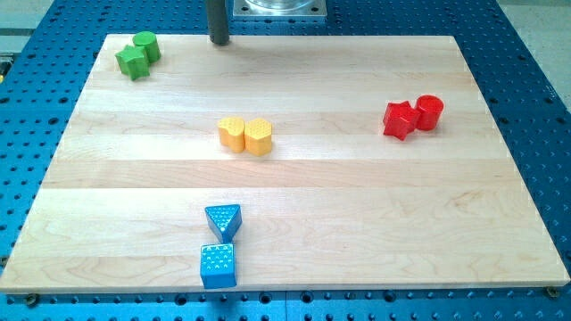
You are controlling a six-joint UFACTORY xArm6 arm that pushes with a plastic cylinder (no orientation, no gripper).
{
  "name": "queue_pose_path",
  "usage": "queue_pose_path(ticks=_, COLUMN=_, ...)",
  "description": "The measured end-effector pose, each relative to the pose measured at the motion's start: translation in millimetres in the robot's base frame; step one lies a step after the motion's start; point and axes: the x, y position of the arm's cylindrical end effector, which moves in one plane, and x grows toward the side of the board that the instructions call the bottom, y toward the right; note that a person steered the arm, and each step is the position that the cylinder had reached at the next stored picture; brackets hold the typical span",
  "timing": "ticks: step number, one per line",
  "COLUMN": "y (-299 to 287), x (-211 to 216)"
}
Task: Separate the green blocks
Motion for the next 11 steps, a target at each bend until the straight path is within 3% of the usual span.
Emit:
queue_pose_path(ticks=3, y=-135, x=-1)
queue_pose_path(ticks=4, y=-120, x=0)
queue_pose_path(ticks=5, y=-59, x=6)
queue_pose_path(ticks=6, y=-63, x=0)
queue_pose_path(ticks=7, y=-141, x=9)
queue_pose_path(ticks=8, y=-143, x=30)
queue_pose_path(ticks=9, y=-78, x=41)
queue_pose_path(ticks=11, y=-59, x=3)
